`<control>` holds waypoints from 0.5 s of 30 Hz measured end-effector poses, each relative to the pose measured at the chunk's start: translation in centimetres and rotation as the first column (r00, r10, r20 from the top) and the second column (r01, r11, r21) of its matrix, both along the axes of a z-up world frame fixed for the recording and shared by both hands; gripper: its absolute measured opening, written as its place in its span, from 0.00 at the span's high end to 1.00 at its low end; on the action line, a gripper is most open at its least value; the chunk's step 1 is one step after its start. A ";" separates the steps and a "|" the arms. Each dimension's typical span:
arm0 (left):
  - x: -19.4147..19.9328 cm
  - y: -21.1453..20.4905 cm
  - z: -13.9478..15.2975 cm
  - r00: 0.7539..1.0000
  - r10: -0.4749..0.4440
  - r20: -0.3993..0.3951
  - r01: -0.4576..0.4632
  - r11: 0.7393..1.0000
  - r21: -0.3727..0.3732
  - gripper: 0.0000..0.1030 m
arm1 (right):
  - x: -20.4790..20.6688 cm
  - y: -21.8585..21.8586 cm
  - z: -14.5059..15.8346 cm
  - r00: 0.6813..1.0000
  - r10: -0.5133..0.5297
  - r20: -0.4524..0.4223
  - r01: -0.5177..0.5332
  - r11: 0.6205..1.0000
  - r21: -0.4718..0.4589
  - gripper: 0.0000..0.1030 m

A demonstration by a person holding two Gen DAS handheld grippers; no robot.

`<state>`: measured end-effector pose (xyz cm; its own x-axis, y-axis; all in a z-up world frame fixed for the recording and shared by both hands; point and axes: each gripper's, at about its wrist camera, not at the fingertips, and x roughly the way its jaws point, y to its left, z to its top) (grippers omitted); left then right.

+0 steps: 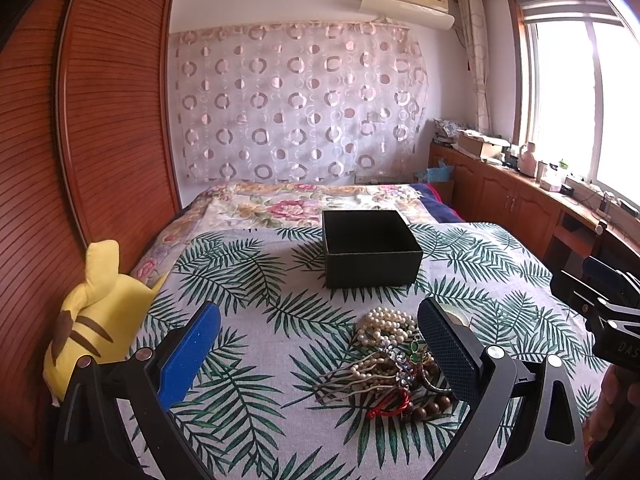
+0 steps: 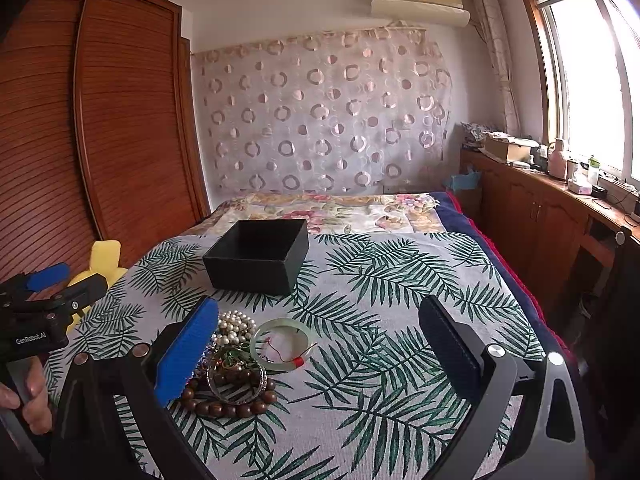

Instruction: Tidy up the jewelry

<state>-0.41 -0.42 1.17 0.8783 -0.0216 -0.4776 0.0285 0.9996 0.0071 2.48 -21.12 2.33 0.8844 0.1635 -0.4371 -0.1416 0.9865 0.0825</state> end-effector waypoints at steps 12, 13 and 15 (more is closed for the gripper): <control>0.1 -0.2 -0.6 1.000 -0.006 -0.016 0.006 1.000 -0.003 0.07 | -0.5 2.0 1.1 1.000 0.006 -0.004 -0.006 1.000 0.002 0.02; 0.1 -0.2 -0.8 1.000 -0.006 -0.019 0.006 1.000 -0.004 0.07 | -0.5 2.2 1.2 1.000 0.006 -0.006 -0.006 1.000 0.002 0.02; 0.2 0.0 -1.1 1.000 -0.004 -0.022 0.004 1.000 -0.006 0.07 | -0.5 2.7 1.4 1.000 0.006 -0.008 -0.006 1.000 0.003 0.02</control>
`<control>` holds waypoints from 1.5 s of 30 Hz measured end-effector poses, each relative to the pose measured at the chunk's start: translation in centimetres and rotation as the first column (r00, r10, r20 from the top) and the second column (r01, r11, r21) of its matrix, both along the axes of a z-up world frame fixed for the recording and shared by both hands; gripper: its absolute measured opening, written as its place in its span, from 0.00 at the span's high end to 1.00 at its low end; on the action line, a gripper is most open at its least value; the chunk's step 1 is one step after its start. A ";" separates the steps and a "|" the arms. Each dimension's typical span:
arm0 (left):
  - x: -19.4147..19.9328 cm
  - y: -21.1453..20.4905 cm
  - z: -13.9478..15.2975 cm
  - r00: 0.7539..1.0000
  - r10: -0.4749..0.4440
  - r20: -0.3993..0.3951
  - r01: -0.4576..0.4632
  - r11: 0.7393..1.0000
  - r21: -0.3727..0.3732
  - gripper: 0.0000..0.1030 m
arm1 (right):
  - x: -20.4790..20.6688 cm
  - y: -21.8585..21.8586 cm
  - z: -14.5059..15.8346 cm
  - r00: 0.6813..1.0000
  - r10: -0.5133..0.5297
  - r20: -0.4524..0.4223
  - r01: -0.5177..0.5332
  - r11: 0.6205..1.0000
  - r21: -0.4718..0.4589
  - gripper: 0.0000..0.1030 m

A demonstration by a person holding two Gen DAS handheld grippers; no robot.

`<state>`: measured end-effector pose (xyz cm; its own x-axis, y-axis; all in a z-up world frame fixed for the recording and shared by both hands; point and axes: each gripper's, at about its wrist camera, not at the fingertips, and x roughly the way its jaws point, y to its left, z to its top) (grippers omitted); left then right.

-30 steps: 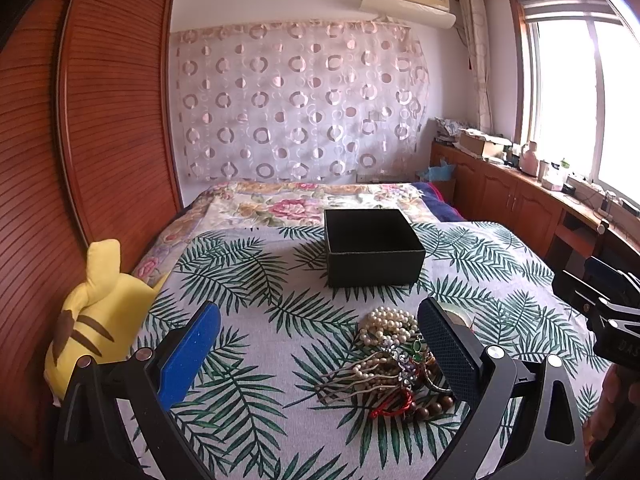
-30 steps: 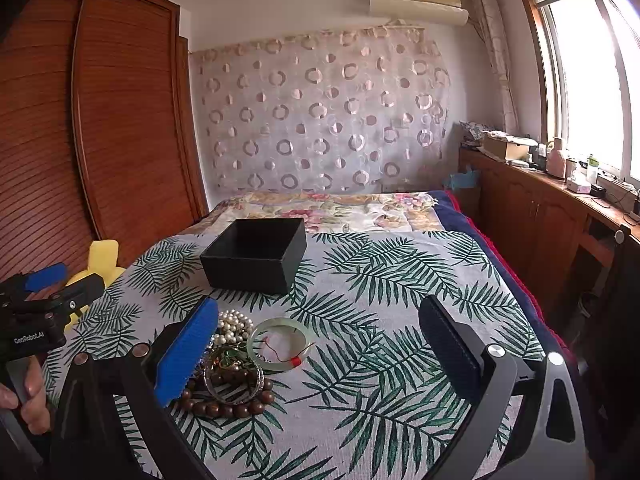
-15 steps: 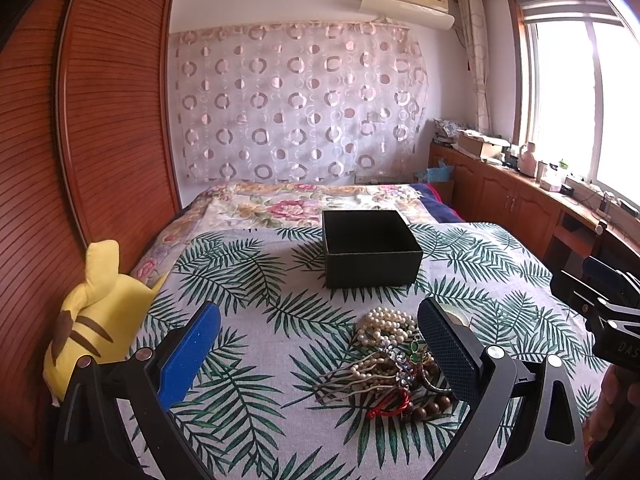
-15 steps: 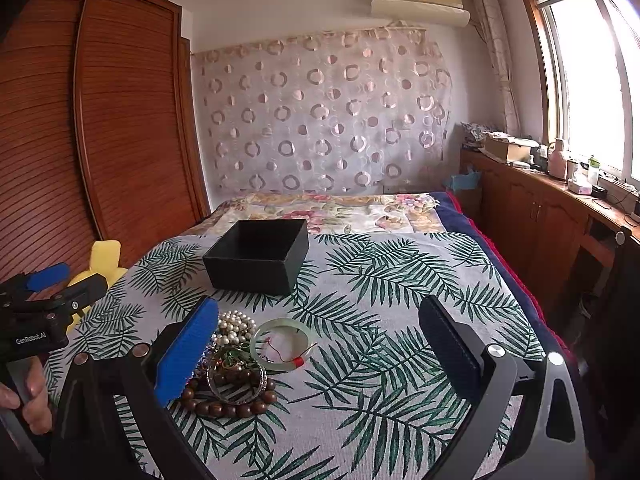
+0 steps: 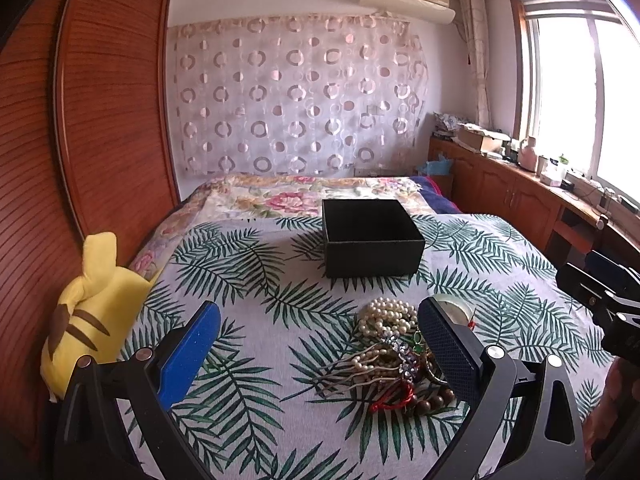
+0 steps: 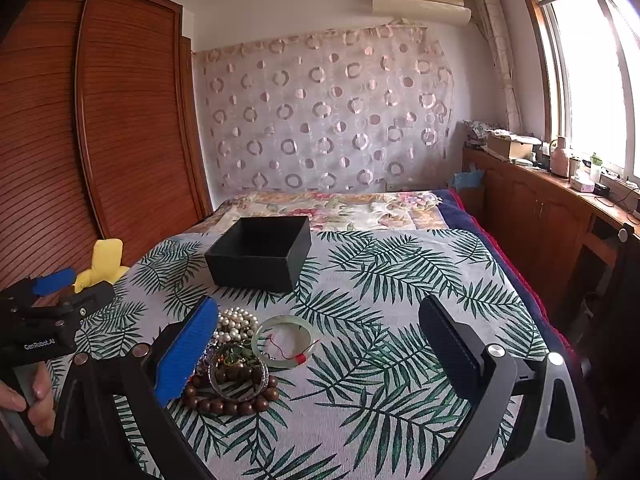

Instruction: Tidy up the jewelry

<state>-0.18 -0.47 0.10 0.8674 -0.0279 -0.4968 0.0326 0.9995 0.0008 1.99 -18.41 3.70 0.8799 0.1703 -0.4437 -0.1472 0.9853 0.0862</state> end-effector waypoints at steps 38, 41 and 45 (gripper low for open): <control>2.7 2.9 -7.2 0.977 -0.037 -0.210 0.036 0.999 -0.010 0.07 | 7.8 1.3 -7.3 0.910 0.295 -0.291 -0.313 0.950 -0.016 0.49; 2.9 3.0 -7.3 0.976 -0.042 -0.215 0.039 0.999 -0.015 0.07 | 9.7 1.6 -7.8 0.896 0.297 -0.331 -0.326 0.945 -0.036 0.61; 3.3 3.0 -7.7 0.971 -0.066 -0.230 0.062 0.998 -0.025 0.07 | 11.6 2.1 -8.7 0.873 0.298 -0.386 -0.346 0.936 -0.061 0.65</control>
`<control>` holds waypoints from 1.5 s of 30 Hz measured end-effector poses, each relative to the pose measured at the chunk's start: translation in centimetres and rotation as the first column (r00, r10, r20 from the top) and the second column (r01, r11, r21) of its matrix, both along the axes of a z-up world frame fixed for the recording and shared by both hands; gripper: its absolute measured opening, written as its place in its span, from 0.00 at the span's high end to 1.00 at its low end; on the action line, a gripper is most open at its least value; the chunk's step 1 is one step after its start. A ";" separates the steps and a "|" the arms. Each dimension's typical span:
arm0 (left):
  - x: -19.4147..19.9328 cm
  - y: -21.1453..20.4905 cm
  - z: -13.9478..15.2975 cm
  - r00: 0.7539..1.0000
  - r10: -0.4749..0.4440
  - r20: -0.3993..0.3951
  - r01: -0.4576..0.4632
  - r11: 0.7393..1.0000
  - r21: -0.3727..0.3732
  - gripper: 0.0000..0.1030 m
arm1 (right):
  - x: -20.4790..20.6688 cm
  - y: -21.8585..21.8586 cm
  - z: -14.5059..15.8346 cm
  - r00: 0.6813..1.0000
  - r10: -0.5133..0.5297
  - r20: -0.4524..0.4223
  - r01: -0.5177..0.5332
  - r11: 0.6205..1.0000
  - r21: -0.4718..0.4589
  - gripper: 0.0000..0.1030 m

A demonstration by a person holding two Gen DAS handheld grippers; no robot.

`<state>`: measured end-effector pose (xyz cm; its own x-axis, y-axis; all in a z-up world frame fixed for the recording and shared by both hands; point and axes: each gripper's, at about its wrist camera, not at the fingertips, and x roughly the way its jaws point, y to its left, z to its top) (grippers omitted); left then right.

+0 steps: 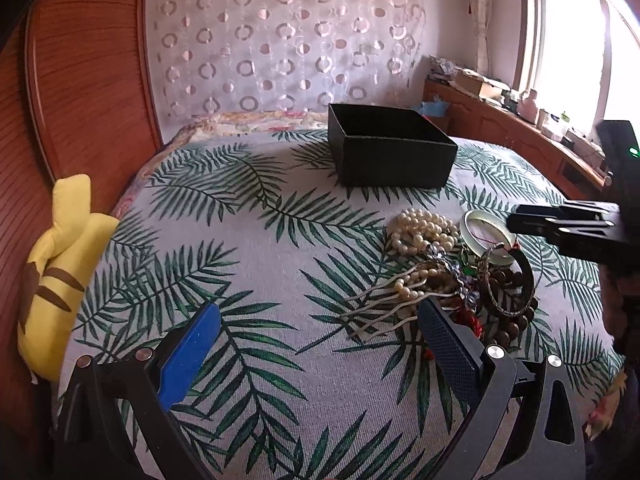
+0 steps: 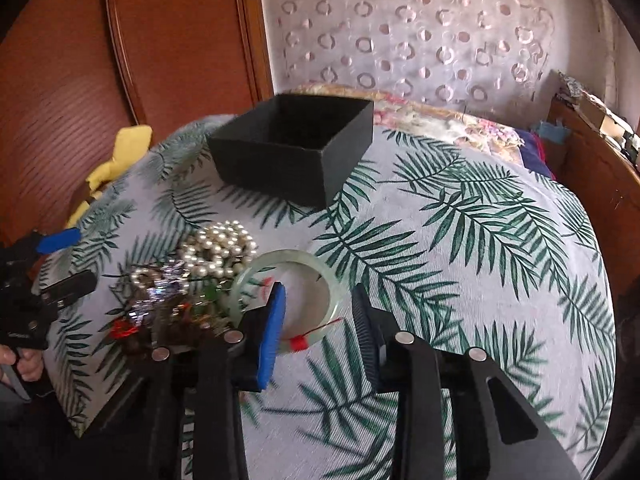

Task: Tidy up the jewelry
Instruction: 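Grasp the pale jade bangle with the right gripper while the left gripper grasps the silver bangle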

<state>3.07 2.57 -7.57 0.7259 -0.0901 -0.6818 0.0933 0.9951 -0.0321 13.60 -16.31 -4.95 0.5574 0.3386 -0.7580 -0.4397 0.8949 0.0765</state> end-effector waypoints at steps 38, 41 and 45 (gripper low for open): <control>3.4 -8.2 1.2 0.937 -0.344 -0.068 0.343 0.939 -0.031 0.74 | -1.0 -3.0 0.2 0.997 -0.048 0.059 0.055 0.989 -0.136 0.92; 5.0 -9.1 0.8 0.925 -0.367 -0.098 0.364 0.930 -0.048 0.77 | -1.3 -3.5 0.2 0.997 -0.049 0.057 0.056 0.989 -0.135 0.92; 6.3 -9.9 0.4 0.912 -0.391 -0.122 0.388 0.920 -0.049 0.77 | -1.5 -4.0 0.2 0.997 -0.051 0.058 0.058 0.991 -0.122 0.92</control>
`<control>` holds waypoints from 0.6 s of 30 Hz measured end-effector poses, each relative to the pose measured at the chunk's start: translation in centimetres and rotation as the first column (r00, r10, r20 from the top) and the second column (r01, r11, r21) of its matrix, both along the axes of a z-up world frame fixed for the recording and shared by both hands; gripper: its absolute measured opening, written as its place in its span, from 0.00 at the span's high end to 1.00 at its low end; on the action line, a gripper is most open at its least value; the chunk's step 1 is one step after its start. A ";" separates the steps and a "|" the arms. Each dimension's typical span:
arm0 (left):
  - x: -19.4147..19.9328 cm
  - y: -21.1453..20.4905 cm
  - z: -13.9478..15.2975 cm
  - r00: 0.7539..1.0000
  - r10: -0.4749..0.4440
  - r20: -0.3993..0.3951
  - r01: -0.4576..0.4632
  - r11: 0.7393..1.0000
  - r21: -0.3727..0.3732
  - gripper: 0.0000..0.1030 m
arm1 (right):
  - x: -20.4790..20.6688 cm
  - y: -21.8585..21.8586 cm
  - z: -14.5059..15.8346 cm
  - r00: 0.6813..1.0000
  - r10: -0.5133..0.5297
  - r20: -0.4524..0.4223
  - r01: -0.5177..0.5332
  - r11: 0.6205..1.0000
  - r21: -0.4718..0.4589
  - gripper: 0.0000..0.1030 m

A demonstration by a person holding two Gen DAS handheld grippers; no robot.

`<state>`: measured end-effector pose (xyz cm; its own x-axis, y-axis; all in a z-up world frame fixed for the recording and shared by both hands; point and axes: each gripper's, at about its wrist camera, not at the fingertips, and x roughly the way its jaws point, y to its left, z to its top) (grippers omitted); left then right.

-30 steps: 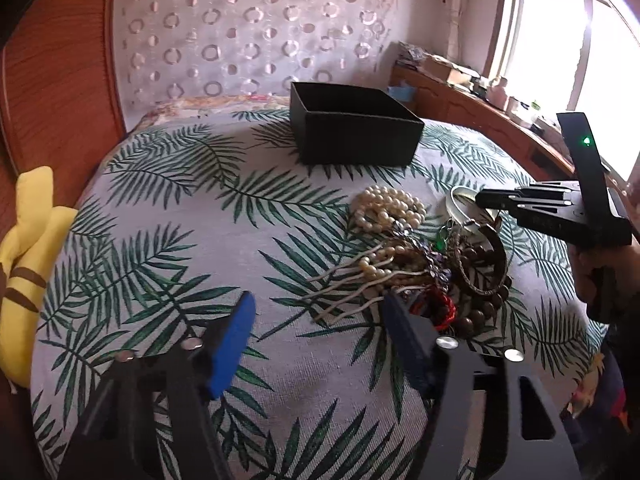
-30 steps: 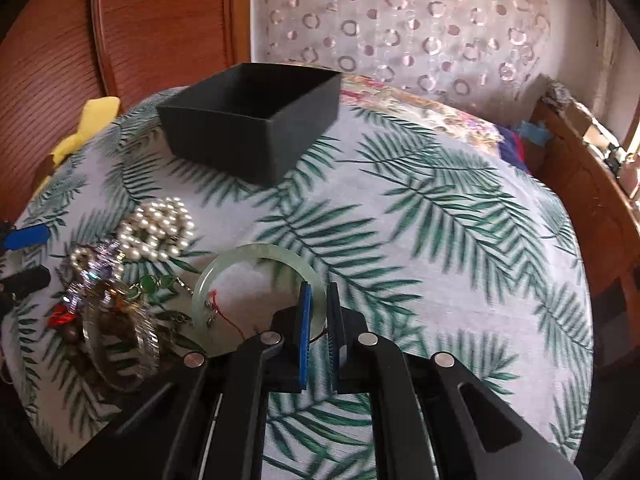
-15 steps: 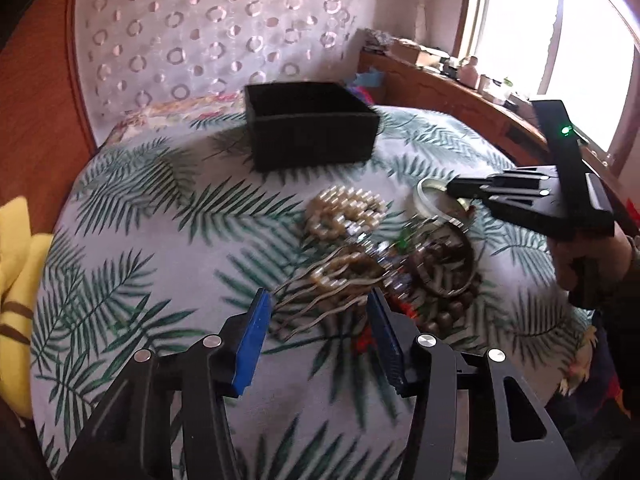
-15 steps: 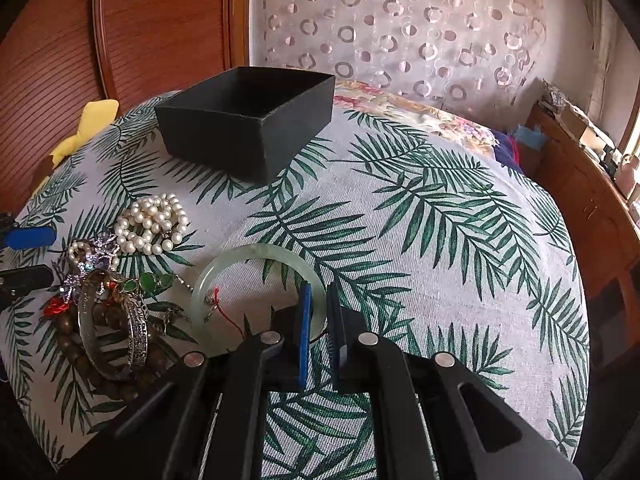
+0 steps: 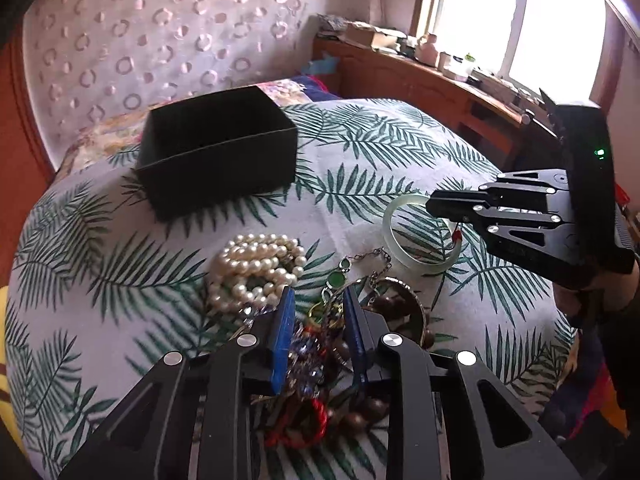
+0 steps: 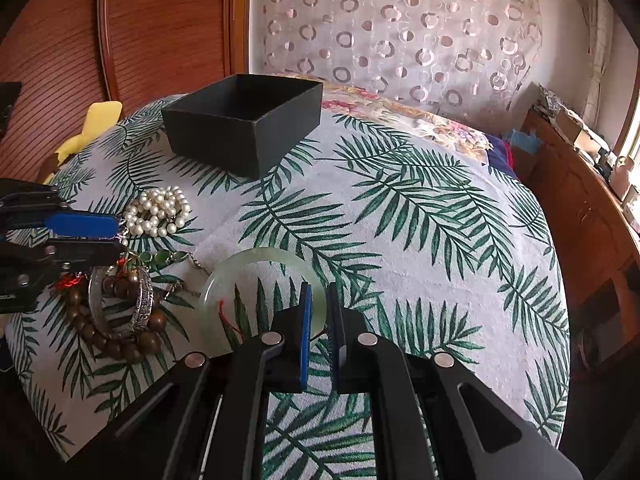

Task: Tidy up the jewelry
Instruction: 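Grasp the pale jade bangle with the right gripper while the left gripper grasps the silver bangle, then carry both bangles into the black box and open both grippers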

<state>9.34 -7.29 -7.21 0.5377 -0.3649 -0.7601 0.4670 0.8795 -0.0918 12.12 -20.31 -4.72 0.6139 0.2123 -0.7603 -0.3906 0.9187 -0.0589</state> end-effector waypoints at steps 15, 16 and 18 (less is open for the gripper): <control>-0.2 -0.9 -0.4 0.998 -0.063 -0.020 0.063 0.998 0.013 0.97 | -0.4 -0.4 1.1 1.000 0.007 0.022 -0.008 1.000 0.024 0.92; -0.3 -0.9 -0.3 0.998 -0.058 -0.011 0.058 0.998 0.017 0.97 | -0.4 -0.4 1.2 1.000 0.008 0.027 -0.009 1.000 0.026 0.92; -0.5 -0.7 0.1 0.999 -0.047 0.008 0.047 0.999 0.012 0.97 | -0.5 -0.3 1.5 0.999 0.011 0.038 -0.013 0.999 0.033 0.92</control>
